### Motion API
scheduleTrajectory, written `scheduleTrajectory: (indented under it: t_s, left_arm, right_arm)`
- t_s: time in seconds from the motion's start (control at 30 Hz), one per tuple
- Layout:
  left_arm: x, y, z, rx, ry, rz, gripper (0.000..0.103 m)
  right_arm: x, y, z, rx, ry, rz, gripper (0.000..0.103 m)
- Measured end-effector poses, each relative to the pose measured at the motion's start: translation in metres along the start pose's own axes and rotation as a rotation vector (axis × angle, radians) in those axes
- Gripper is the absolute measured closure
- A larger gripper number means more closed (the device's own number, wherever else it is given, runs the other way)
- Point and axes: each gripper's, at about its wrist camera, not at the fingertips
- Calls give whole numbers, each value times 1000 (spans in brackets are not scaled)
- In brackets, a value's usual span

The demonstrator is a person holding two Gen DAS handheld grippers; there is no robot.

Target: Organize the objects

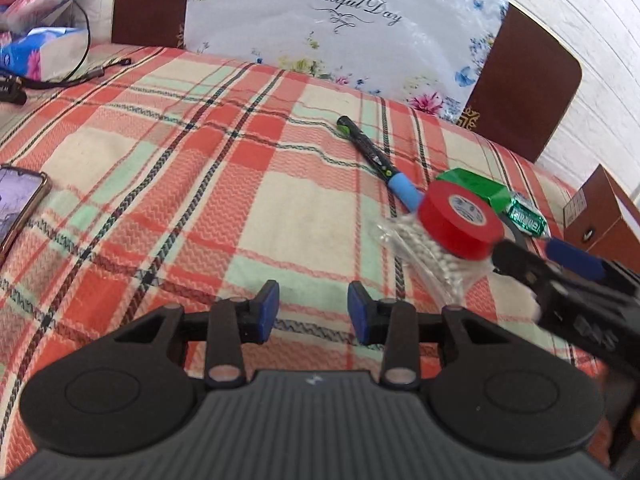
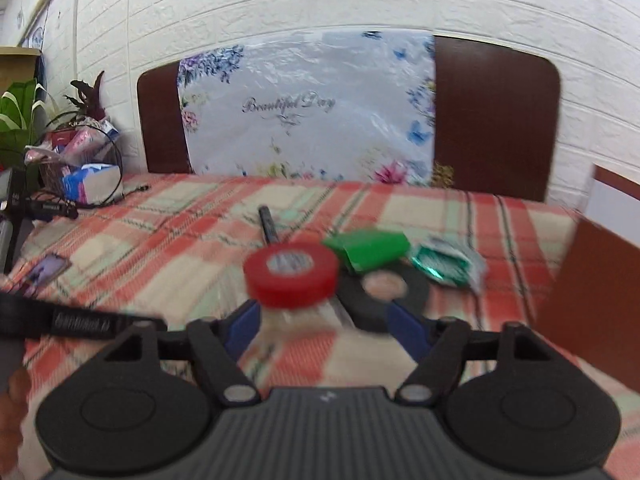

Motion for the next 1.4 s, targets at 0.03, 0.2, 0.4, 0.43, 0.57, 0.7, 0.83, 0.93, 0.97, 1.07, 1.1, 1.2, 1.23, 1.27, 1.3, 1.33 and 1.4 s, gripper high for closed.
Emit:
scheduleTrajectory:
  t_s: [0.03, 0.2, 0.4, 0.43, 0.57, 0.7, 0.83, 0.93, 0.97, 1.07, 1.1, 1.2, 1.23, 1.27, 1.3, 1.33, 1.4]
  left_arm:
    - [0, 0, -1, -2, -4, 0, 63]
    - [-4, 4, 2, 15, -21, 3, 63]
    - [-4, 9, 16, 31, -70, -3, 63]
    - [-5, 10, 18, 29, -73, -2, 63]
    - [-14, 10, 22, 32, -69, 12, 61]
    - [-16, 12, 18, 17, -54, 6, 61]
    - [-14, 13, 17, 14, -40, -16, 61]
    - [-16, 13, 21, 24, -40, -23, 61]
    - [-16, 13, 24, 34, -42, -24, 61]
    - [-15, 12, 40, 74, -81, -41, 61]
    - [-14, 12, 48, 91, -106, -50, 60]
    - [-9, 7, 77, 156, -199, -95, 60]
    - [-7, 5, 88, 176, -232, -111, 60]
    - [-5, 3, 100, 197, -263, -129, 60]
    - [-3, 1, 113, 220, -294, -147, 60]
    - [-2, -2, 126, 246, -325, -163, 60]
    - [0, -9, 153, 300, -369, -191, 61]
  right_arm:
    - [11, 5, -3, -10, -1, -1, 25]
    - [60, 18, -11, -16, 31, -47, 30]
    - [43, 18, -3, -27, 49, -55, 68]
    - [40, 17, -1, -27, 46, -49, 56]
    - [31, 17, -3, -32, 55, 21, 14]
    - [31, 16, -12, -26, 107, 21, 13]
    - [54, 11, -21, -47, 82, -34, 24]
    - [58, 5, -22, -46, 77, -42, 26]
    - [54, 5, -21, -41, 77, -39, 26]
    - [29, -2, -10, -40, 83, -30, 26]
    - [19, -6, -3, -37, 85, -33, 26]
    - [-14, -28, 25, -49, 44, -57, 26]
    - [-26, -37, 36, -52, 19, -69, 26]
    - [-37, -46, 45, -58, -9, -84, 26]
    - [-48, -55, 55, -63, -35, -98, 26]
    - [-59, -63, 64, -61, -48, -104, 26]
    - [-81, -76, 77, -52, -64, -105, 27]
Point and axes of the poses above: each gripper's, at about its wrist camera, not at the fingertips, and x roughly the way its jaws point, z to its right, y to its top, and after that the axes turned 10 degrees about x, right-handed
